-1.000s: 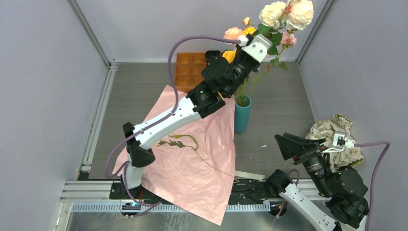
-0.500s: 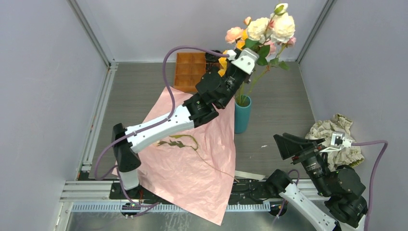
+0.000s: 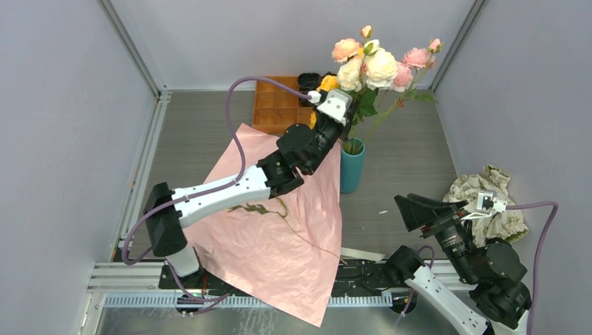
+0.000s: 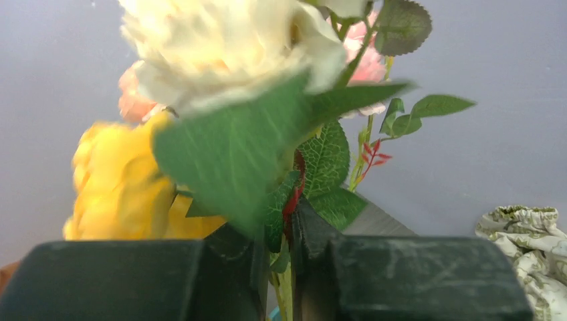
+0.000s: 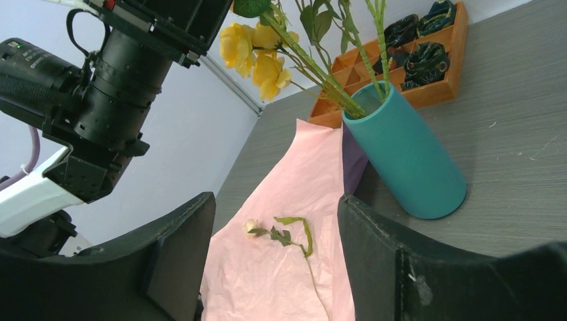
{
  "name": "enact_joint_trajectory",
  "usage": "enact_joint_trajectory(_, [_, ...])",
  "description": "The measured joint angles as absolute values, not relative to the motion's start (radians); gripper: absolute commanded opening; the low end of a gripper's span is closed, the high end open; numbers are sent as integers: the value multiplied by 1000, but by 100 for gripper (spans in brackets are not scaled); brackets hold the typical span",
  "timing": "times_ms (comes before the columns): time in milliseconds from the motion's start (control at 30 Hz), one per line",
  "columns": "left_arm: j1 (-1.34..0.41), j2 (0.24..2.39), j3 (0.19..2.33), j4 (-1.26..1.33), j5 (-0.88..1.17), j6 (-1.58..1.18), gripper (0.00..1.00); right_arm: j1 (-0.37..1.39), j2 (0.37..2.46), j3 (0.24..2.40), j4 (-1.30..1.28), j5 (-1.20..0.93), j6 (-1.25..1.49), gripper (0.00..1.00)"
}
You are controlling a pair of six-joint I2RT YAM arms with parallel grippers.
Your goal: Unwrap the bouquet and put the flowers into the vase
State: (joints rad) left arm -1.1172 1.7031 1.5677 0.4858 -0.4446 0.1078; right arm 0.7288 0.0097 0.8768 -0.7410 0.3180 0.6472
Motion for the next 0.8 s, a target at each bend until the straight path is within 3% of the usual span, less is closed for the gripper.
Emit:
enact_joint_trajectory(167, [-1117,1655,1471,495,-455,43,59,729,10,865,-741,312,658,79])
enact_joint_trajectory(267, [-1117,1641,1435,492,-456,6,74,729,10,851,-735,309,662,80])
enact_joint_trajectory(467, [-1120,1595,1377,470,-454,-51,78,729,10,830,-733,300,671,80])
enact_joint_trajectory(800, [-1155,1459,1268,401,-461,-131,75,729,10,822,-718,287,688,81])
